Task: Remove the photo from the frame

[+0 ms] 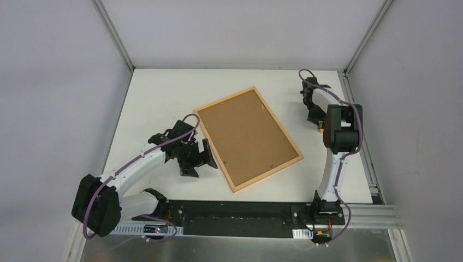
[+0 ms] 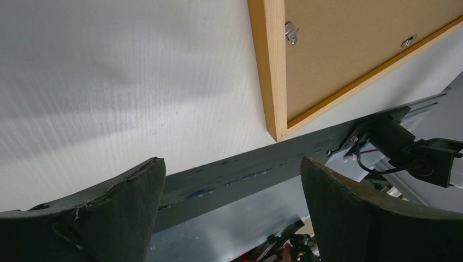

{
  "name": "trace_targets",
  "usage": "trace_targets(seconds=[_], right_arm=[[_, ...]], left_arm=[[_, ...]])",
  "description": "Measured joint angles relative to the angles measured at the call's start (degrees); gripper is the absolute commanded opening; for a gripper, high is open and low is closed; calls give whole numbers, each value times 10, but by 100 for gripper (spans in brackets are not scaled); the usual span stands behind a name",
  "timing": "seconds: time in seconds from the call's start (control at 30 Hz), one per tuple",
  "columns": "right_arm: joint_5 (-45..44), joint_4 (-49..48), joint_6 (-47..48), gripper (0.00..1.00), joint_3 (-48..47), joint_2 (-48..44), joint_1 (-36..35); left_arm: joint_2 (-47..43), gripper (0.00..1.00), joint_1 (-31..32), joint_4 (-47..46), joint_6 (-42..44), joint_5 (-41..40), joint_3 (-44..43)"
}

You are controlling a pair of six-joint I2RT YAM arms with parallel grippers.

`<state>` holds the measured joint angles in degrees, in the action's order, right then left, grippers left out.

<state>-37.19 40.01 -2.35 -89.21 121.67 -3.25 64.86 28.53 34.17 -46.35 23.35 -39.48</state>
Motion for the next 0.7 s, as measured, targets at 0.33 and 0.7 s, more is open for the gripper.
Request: trace_targets(seconds=[0.33, 0.7], right_arm=[[27, 31, 25, 66, -30, 5, 7], [134, 84, -26, 73, -45, -83, 0]], left_arm=[[20, 97, 0, 9, 40, -9, -46], [25, 97, 0, 18, 38, -15, -60]])
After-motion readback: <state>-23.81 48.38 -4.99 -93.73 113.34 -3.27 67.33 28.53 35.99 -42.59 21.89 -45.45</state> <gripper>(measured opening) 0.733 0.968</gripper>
